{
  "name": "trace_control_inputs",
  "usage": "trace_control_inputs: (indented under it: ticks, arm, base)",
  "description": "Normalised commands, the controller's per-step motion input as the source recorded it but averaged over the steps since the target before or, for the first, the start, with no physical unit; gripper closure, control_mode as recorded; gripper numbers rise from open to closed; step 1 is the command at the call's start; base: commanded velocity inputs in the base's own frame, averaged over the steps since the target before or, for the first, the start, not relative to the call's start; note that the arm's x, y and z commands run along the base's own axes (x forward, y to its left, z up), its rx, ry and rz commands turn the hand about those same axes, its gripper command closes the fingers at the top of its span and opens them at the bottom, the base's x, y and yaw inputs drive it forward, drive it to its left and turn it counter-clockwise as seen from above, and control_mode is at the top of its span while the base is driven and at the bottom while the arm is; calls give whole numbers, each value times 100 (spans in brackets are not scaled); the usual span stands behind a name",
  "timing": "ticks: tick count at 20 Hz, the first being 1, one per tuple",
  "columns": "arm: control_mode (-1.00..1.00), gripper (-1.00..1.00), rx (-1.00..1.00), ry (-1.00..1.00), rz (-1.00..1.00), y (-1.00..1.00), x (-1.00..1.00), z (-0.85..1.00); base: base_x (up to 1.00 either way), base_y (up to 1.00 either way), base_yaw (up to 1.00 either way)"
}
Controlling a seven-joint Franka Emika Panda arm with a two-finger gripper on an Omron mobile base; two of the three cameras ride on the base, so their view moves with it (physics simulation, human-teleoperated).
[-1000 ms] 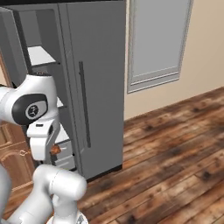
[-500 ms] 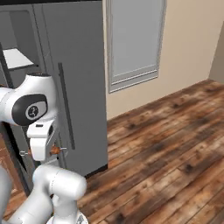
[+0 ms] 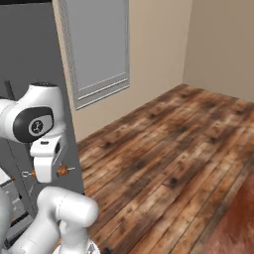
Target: Store the kebab skewer in the freezer for long-term storage. Close the freezer door after placing the cooked food.
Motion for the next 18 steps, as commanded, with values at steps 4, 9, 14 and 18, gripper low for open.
trace_control_inputs:
  ticks: [4, 9, 14, 18]
  arm:
    - [100, 100, 0, 0, 0, 0, 0, 0]
    - [100, 100, 0, 0, 0, 0, 0, 0]
    - [100, 100, 0, 0, 0, 0, 0, 0]
    - [100, 100, 0, 0, 0, 0, 0, 0]
  base:
    - [79, -11, -6]
    - [83, 0, -2]
    - [47, 0, 5]
    - [56, 0, 27]
